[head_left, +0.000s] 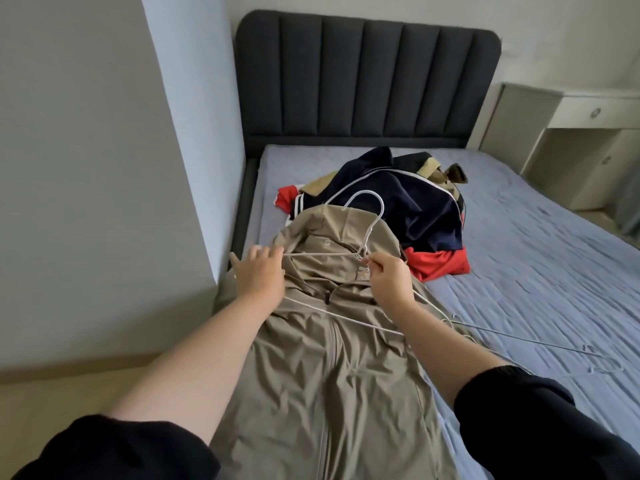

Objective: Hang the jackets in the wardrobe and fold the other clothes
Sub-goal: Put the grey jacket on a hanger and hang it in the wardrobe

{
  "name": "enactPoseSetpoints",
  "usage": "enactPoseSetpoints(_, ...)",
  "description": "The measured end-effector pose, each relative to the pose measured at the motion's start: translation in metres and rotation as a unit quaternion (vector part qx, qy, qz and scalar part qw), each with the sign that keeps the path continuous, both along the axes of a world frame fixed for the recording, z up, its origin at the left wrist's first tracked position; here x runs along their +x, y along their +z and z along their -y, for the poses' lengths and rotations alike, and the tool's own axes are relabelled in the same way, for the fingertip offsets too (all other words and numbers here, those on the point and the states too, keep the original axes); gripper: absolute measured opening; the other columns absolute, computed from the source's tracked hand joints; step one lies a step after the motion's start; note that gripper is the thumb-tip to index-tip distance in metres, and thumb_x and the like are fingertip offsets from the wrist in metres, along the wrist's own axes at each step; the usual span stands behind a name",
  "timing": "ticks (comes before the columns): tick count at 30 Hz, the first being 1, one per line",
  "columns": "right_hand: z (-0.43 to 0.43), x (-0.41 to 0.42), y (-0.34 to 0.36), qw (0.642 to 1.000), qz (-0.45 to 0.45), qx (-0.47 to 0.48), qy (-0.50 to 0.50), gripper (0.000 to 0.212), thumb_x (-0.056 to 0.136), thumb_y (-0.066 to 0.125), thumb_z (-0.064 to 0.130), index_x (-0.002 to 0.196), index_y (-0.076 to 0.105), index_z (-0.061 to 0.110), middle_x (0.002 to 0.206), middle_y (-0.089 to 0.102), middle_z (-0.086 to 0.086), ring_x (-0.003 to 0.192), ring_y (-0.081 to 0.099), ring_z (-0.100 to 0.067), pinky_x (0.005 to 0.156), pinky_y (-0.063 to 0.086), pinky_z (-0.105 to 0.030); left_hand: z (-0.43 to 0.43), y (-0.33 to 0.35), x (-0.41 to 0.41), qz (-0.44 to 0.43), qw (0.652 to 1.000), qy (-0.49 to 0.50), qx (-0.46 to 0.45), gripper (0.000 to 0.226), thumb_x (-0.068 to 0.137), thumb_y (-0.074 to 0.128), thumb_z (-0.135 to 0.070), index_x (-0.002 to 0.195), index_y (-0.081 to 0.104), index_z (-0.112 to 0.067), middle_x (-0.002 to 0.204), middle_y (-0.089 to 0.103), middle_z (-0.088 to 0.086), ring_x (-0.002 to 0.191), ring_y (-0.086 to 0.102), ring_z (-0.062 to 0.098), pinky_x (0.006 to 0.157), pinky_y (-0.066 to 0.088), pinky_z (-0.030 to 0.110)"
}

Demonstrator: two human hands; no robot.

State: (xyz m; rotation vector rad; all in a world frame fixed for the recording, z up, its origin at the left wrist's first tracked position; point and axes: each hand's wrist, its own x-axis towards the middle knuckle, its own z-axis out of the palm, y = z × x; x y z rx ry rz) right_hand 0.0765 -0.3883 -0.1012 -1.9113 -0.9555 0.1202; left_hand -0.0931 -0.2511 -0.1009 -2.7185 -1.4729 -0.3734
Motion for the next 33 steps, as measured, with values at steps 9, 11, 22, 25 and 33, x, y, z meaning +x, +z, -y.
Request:
enactPoseSetpoints(9,-0.047,0.005,-0.029,0.991,0.09,-0.041,-0.092,0.043,0.092,0.052,0.027,0.054,0.033,0.02,0.054,0.04,0.006,0.065,0.042,-0.022,0.065,0.029,-0.032,-0.043,-0.049,0.005,0.105,0.946,-0.085,-0.293,0.033,0.094,0.055,-0.035,0.065,0.063,-0.02,0.067,0.064,-0.003,0.064,0.059,0.015,0.068,0.046,0.028)
enactPoseSetpoints(11,-0.061,0.018,-0.042,0.983,0.095,-0.086,-0.131,0.038,0.096,0.043,0.025,0.06,0.04,0.012,0.061,0.052,-0.004,0.073,0.05,-0.032,0.068,0.03,-0.034,-0.056,-0.067,0.013,0.218,0.873,-0.033,-0.436,0.034,0.097,0.048,-0.031,0.078,0.066,-0.01,0.065,0.061,0.002,0.05,0.058,0.012,0.062,0.052,0.028)
enactPoseSetpoints(22,-0.079,0.066,-0.206,0.892,-0.024,-0.429,-0.143,0.045,0.102,0.024,0.037,0.118,0.052,0.006,0.127,0.055,-0.015,0.122,0.044,-0.033,0.095,0.034,-0.039,-0.096,-0.137,0.068,0.472,0.628,0.135,-0.604,0.014,0.099,0.042,-0.026,0.093,0.05,-0.016,0.103,0.053,0.006,0.077,0.061,0.021,0.063,0.045,0.03)
enactPoseSetpoints(25,-0.076,0.068,-0.233,0.886,0.005,-0.441,-0.146,0.043,0.102,0.023,0.035,0.113,0.053,0.007,0.124,0.057,-0.013,0.119,0.046,-0.033,0.094,0.034,-0.04,-0.118,-0.153,0.079,0.458,0.645,0.181,-0.584,0.025,0.093,0.05,-0.039,0.08,0.047,-0.018,0.08,0.059,0.008,0.059,0.061,0.019,0.05,0.045,0.026)
enactPoseSetpoints(33,-0.083,0.084,-0.244,0.893,-0.008,-0.427,-0.139,0.04,0.102,0.024,0.034,0.112,0.051,0.007,0.126,0.055,-0.014,0.121,0.043,-0.033,0.095,0.032,-0.042,-0.145,-0.172,0.101,0.406,0.744,0.24,-0.474,0.017,0.079,0.066,-0.019,0.072,0.056,-0.008,0.065,0.056,0.006,0.051,0.051,0.012,0.049,0.044,0.025)
